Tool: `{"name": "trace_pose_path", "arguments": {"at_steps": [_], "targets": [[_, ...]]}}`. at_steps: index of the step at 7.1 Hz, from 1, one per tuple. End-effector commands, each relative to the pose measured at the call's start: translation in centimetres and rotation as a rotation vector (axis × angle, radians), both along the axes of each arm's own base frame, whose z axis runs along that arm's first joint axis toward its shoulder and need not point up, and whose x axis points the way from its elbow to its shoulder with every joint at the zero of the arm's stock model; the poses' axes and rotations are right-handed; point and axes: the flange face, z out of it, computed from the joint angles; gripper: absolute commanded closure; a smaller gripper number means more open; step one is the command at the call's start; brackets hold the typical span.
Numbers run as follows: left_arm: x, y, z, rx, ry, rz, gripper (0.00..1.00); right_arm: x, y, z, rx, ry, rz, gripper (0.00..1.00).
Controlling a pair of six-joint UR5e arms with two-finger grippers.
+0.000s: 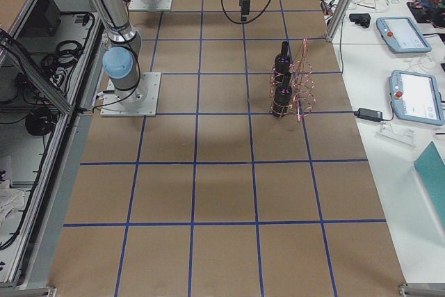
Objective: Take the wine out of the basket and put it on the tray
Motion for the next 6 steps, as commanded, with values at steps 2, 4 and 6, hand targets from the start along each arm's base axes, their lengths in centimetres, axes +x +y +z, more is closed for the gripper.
{"name": "trace_pose_path", "arguments": {"at_steps": [2, 4, 6], "targets": [[-0.05, 0.07, -0.04, -0.001, 0.000, 0.000, 0.00, -0.08, -0.04, -0.09, 0.004, 0.000, -0.002, 0.00], [-0.03, 0.17, -0.21, 0.004, -0.001, 0.000, 0.00, -0.16, -0.05, -0.10, 0.005, 0.000, -0.003, 0.00], [-0.03, 0.30, -0.33, 0.004, -0.002, -0.009, 0.00, -0.16, -0.06, -0.09, 0.004, 0.000, -0.003, 0.00]]}}
